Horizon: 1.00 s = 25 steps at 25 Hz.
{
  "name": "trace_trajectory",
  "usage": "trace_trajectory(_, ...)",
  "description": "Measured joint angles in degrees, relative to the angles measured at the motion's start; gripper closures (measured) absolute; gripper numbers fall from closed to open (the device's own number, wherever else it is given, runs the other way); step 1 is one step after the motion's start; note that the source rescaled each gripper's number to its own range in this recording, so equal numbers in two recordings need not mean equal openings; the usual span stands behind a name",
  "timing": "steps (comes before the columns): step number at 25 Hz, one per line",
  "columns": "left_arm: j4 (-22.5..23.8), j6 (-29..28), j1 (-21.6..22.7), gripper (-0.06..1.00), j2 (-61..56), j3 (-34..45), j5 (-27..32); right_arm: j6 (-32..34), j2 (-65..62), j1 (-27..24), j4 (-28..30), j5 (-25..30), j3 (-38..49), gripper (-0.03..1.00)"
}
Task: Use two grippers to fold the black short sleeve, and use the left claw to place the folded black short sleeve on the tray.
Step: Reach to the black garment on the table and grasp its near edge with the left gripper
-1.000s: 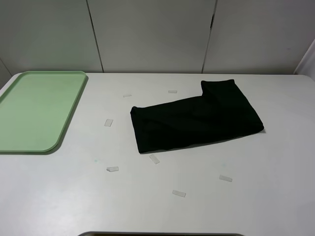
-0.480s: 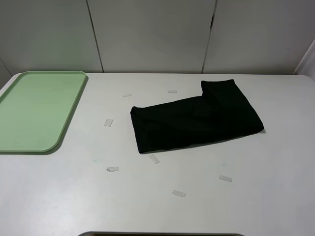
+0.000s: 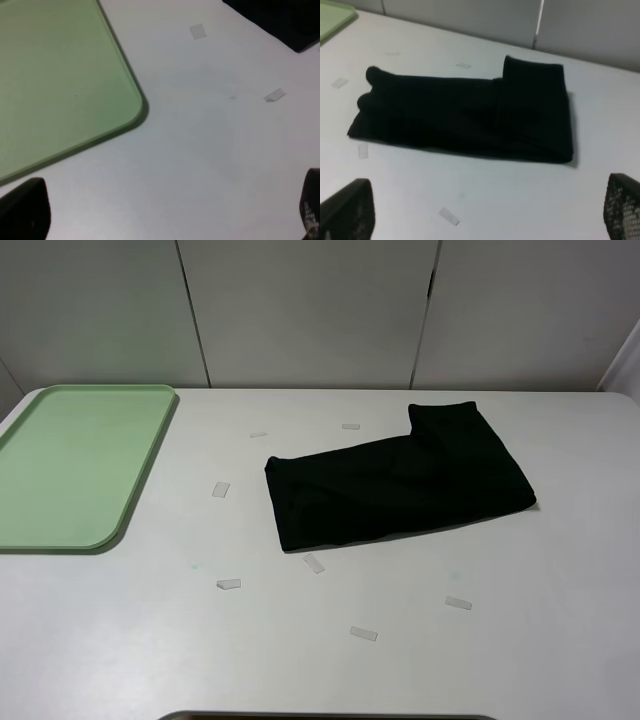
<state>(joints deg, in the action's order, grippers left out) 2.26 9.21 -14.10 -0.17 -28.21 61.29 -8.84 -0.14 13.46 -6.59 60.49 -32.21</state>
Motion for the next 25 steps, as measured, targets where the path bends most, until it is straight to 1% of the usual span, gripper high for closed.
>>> trace_trajectory(4,0.0,0.0,0.0,-0.06,0.0,0.0,0.0,0.0,-0.2,0.0,-0.1,0.4,2.8,-0.03)
trace_trajectory(11,0.0,0.0,0.0,-0.06,0.0,0.0,0.0,0.0,-0.2,0.0,0.0,-0.4,3.4,-0.03)
trace_trajectory(13,0.0,0.0,0.0,-0.06,0.0,0.0,0.0,1.2,-0.2,0.0,0.8,-0.8,3.8,-0.03)
trace_trajectory(19,0.0,0.0,0.0,-0.06,0.0,0.0,0.0,8.4,-0.2,0.0,5.9,-1.3,4.0,-0.03)
trace_trajectory(25,0.0,0.0,0.0,-0.06,0.0,0.0,0.0,10.1,-0.2,0.0,5.6,-1.3,4.0,-0.03)
